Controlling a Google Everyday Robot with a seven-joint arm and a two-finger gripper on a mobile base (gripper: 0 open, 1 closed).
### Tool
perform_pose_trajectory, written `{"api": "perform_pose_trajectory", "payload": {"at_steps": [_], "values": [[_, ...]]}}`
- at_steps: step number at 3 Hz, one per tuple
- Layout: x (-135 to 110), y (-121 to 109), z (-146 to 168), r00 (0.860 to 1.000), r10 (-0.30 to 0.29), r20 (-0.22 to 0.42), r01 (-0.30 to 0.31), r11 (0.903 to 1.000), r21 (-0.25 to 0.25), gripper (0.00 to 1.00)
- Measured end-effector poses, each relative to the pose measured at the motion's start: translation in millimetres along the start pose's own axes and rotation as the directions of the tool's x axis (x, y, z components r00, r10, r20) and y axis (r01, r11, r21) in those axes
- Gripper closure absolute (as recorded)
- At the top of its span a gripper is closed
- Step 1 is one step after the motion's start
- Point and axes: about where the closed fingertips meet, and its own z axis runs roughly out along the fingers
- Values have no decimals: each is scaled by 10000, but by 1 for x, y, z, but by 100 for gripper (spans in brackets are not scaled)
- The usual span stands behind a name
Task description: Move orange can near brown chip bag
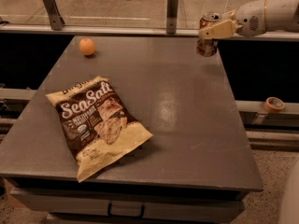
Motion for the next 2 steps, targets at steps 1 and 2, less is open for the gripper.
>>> {"api": "perform_pose_trajectory", "payload": {"at_steps": [1,2], "values": [[0,0,4,10000,-18,-17,18,10000,-34,100],[0,0,4,10000,-19,-15,19,10000,-37,100]]}}
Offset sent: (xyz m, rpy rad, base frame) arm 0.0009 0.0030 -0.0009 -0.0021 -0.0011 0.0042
